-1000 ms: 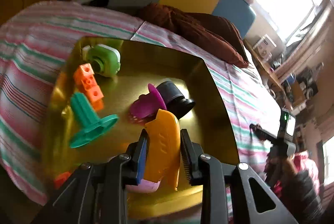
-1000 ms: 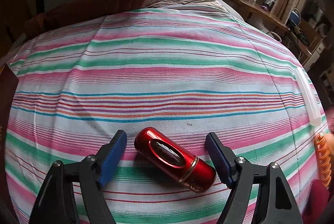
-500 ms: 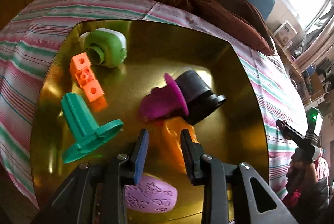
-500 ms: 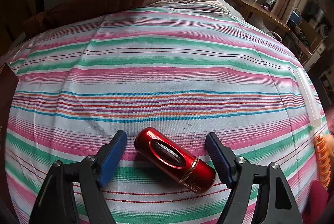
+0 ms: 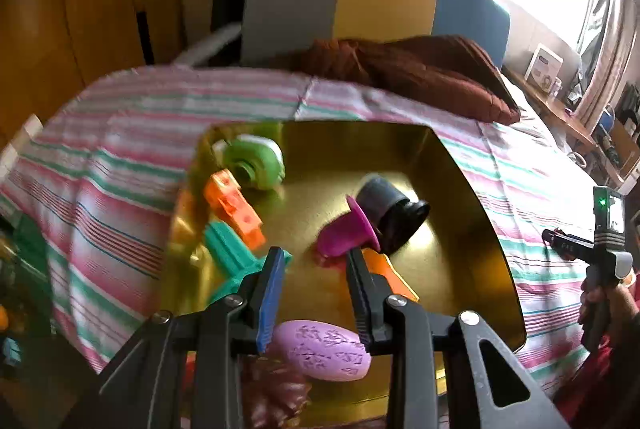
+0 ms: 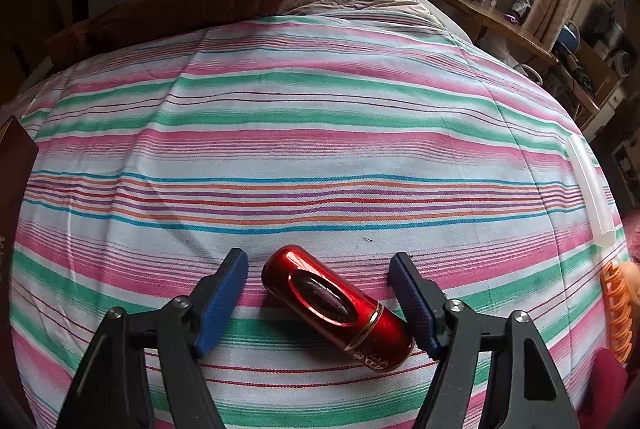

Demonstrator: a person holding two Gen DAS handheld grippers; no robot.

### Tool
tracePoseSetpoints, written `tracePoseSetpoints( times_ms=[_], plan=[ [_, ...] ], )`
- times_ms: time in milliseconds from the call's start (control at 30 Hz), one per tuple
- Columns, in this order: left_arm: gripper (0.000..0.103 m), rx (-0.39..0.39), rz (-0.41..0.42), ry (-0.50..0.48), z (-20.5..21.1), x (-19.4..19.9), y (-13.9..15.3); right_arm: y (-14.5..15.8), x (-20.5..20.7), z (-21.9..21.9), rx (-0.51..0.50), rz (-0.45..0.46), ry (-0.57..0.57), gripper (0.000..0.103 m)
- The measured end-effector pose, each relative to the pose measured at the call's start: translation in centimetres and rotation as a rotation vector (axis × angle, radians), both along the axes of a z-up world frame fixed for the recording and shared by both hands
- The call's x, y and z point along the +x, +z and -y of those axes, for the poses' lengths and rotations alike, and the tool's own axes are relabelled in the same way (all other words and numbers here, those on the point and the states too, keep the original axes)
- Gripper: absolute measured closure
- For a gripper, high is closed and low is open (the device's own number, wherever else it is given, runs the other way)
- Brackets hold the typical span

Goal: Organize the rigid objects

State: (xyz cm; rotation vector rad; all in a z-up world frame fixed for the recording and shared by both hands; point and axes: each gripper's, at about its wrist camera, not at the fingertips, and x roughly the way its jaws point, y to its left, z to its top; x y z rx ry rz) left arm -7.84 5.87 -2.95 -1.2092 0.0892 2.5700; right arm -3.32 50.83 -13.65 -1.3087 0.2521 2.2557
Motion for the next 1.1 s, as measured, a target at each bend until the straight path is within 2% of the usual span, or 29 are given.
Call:
tracePoseSetpoints(
  times_ms=[133, 200, 267, 467, 533, 567, 600, 667, 767, 867, 967, 1033, 1100],
  plan=[
    [0.072, -0.029, -0.066, 0.008, 0.5, 0.7, 1.3, 0.1, 0.0, 0.5, 0.011, -0.003, 0.028, 0.040],
    [0.072, -0.031, -0.085, 0.013, 1.0, 1.1, 1.8, 0.2, 0.0, 0.9, 0.017, -0.005, 0.050, 0.049],
    [0.072, -0.034, -0.094, 0.014, 1.1, 1.3, 2.0, 0.2, -0.1, 1.2, 0.021, -0.006, 0.061, 0.052],
    [0.072, -0.030, -0.089, 0.020, 1.9, 2.0, 2.0, 0.4, 0.1, 0.5, -0.036, -0.036, 0.039, 0.051],
    [0.072, -0.024, -0.080, 0.023, 2.2, 2.1, 1.8, 0.6, 0.2, 0.1, -0.077, -0.047, 0.035, 0.043],
    [0.072, -0.024, -0.079, 0.024, 2.3, 2.2, 1.8, 0.7, 0.2, -0.3, -0.126, -0.061, 0.030, 0.029],
    [0.072, -0.022, -0.076, 0.027, 2.4, 2.2, 1.7, 0.8, 0.4, -0.7, -0.166, -0.077, 0.015, 0.020],
    [0.071, -0.011, -0.063, 0.030, 2.7, 2.2, 1.5, 1.4, 1.3, -2.2, -0.245, -0.133, -0.062, 0.019],
    [0.071, -0.012, -0.049, 0.035, 2.7, 2.1, 1.2, 2.8, 3.1, -4.2, -0.293, -0.252, -0.170, 0.016],
    [0.071, -0.011, -0.043, 0.030, 2.4, 2.0, 1.0, 3.5, 4.6, -5.7, -0.334, -0.310, -0.268, 0.014],
    [0.071, -0.014, -0.034, 0.017, 1.9, 1.9, 0.8, 3.4, 4.9, -5.7, -0.370, -0.304, -0.293, 0.008],
    [0.071, -0.011, -0.024, 0.008, 1.6, 1.9, 0.6, 3.1, 3.9, -4.8, -0.349, -0.262, -0.244, 0.008],
    [0.071, -0.019, -0.024, 0.000, 1.3, 2.1, 0.5, 2.9, 2.5, -3.2, -0.285, -0.193, -0.159, 0.009]
  ],
)
